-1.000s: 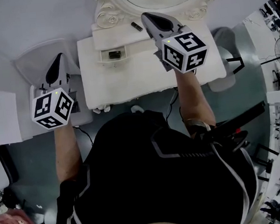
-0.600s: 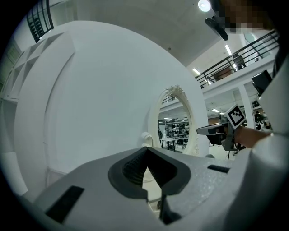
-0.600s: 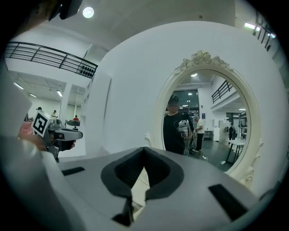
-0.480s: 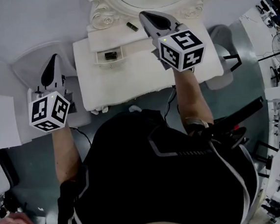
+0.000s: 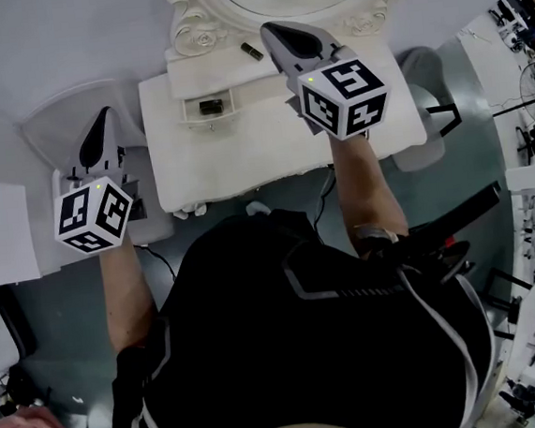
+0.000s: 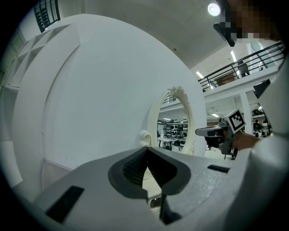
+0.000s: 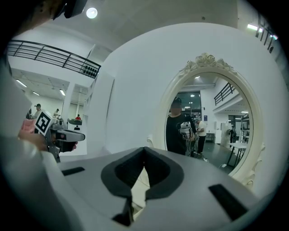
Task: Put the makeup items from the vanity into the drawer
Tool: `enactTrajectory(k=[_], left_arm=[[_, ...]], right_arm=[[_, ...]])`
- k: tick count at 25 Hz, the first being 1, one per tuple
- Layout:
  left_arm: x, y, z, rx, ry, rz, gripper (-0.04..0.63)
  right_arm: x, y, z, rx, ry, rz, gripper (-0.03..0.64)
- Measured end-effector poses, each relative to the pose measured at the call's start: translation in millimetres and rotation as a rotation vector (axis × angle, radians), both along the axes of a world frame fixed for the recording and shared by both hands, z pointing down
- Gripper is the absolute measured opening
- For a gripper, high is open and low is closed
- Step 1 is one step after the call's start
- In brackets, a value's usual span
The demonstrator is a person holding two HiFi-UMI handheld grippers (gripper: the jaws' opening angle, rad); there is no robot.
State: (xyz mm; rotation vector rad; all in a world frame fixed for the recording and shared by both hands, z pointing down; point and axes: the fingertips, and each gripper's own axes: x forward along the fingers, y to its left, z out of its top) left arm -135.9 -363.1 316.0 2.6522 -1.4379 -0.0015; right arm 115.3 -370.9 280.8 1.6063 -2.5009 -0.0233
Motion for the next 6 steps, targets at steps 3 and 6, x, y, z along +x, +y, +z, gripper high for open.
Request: enactTrajectory(k=[3,6], left_arm=[[-2.3,-0.4,-1.9,-0.002,0.008,-0.01,0.003],[-3.9,-0.1,-2.3,-0.002,0.011,-0.016,0.003]], right_arm=[[-0.4,-0.3,-2.7,0.003,0.002,0.002,0.005],[0.0,-1.5,-3.2,0.006,0.0,0.004,0.005]])
